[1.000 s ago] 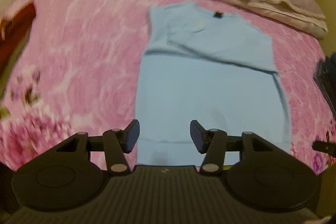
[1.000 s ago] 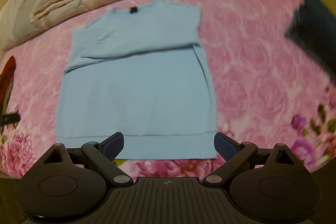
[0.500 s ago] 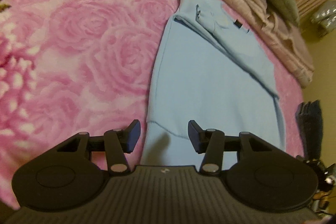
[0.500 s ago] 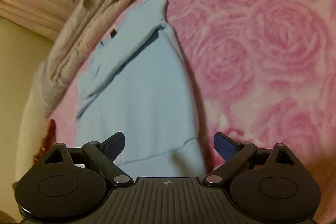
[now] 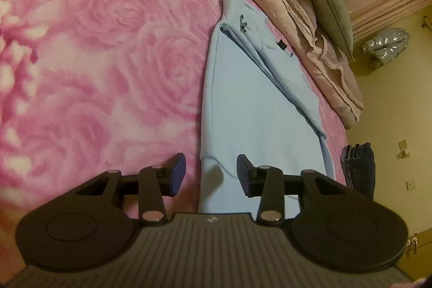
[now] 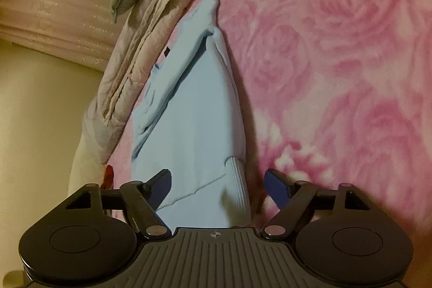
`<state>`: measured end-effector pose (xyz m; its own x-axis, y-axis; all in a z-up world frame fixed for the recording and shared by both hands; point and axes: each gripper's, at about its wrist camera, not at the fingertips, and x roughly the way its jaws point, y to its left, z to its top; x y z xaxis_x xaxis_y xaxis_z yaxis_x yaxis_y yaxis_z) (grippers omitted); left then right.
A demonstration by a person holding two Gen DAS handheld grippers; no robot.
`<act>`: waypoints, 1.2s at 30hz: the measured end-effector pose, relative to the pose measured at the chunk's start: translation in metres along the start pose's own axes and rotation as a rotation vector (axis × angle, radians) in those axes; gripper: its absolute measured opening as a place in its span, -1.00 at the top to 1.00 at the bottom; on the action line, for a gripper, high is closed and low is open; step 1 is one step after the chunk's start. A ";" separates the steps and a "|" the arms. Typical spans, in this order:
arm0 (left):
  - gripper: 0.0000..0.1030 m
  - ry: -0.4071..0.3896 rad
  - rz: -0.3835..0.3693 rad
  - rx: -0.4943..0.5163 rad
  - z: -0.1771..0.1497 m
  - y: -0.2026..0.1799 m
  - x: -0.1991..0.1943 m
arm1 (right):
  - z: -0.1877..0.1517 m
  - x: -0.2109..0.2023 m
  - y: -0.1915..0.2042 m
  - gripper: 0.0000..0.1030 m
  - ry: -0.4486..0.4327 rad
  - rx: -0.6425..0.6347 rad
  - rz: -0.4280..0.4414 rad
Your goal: Fold clothes
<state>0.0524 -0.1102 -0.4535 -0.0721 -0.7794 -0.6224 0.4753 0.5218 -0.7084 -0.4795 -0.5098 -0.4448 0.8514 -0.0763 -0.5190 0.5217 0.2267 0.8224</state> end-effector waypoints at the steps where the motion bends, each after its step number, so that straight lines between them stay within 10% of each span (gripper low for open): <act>1: 0.33 -0.004 -0.014 -0.010 0.004 0.002 0.004 | 0.004 0.004 -0.002 -0.35 0.003 0.011 0.007; 23: 0.84 0.113 -0.105 0.047 0.019 -0.001 0.035 | 0.042 0.046 -0.023 0.60 0.119 -0.022 0.098; 36: 0.86 0.002 -0.157 0.027 -0.028 -0.003 -0.049 | 0.002 -0.017 0.014 0.80 0.038 -0.050 0.107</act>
<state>0.0303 -0.0640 -0.4302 -0.1494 -0.8497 -0.5057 0.4816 0.3842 -0.7877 -0.4860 -0.5071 -0.4241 0.8988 -0.0123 -0.4382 0.4239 0.2795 0.8615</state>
